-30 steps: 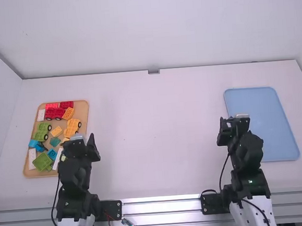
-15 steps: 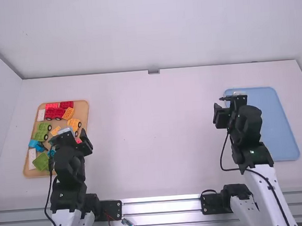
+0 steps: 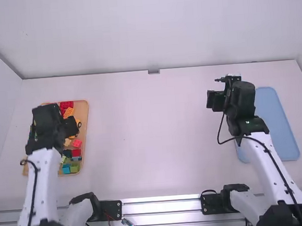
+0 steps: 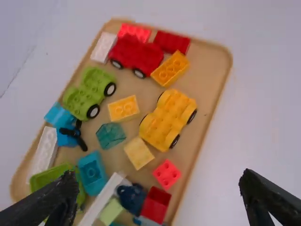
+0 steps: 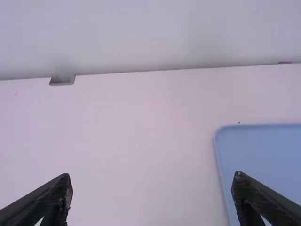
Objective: Assemble lego blocks to make yellow taxi
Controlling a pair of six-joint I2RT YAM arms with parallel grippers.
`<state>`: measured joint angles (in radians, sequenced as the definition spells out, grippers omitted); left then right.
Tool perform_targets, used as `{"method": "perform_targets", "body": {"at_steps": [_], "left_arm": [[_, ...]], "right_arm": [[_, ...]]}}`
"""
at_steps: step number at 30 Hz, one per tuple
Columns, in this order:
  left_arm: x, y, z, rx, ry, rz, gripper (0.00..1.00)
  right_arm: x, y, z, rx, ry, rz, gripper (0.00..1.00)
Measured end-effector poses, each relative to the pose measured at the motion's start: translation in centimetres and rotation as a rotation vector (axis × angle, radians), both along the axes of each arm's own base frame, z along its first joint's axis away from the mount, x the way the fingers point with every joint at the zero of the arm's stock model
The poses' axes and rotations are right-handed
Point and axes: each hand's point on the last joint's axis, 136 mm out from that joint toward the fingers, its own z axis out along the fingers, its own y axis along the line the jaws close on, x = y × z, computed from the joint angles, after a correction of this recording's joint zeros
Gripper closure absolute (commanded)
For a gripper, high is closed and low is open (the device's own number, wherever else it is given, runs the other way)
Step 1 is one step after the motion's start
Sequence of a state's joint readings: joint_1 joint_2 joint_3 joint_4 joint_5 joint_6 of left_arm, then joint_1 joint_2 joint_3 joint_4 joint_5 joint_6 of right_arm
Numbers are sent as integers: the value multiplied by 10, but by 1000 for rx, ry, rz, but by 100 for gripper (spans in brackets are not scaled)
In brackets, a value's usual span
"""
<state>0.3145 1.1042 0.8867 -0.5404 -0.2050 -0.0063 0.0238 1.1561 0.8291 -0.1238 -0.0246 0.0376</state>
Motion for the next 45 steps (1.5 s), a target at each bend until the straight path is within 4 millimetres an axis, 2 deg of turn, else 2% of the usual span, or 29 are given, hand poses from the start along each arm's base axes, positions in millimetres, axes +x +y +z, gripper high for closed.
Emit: {"method": "perform_targets", "body": {"at_steps": [3,6,8,10,15,16,18,21,29,38,41,45], "left_arm": [[16,19,-13,-50,193,-61,6],[25,29,-20,-95,288,-102,4],[40,43,-29,-153,386,-161,2],[47,49,-34,-173,419,-184,2],[79,66,-67,-166,508,-350,1],[80,66,-70,-163,512,-362,1],[86,67,-90,-161,543,-424,1],[90,66,-104,-170,557,-465,1],[103,59,-112,-173,500,-532,1],[103,36,-154,-219,553,-553,1],[109,32,-160,-176,568,-538,0],[108,27,-165,-156,586,-522,5]], "right_arm": [[10,1,-1,-6,18,4,6],[16,1,-1,-16,23,13,4],[21,1,-4,-26,32,19,2],[23,1,-5,-30,37,20,2],[27,2,-5,-36,43,27,1],[27,2,-5,-36,45,26,1],[26,3,-7,-36,54,30,1],[24,3,-10,-36,69,30,1],[23,3,-10,-36,69,31,1],[23,3,-10,-39,70,30,1],[23,3,-10,-37,70,34,1],[23,3,-10,-38,70,31,1]]}}
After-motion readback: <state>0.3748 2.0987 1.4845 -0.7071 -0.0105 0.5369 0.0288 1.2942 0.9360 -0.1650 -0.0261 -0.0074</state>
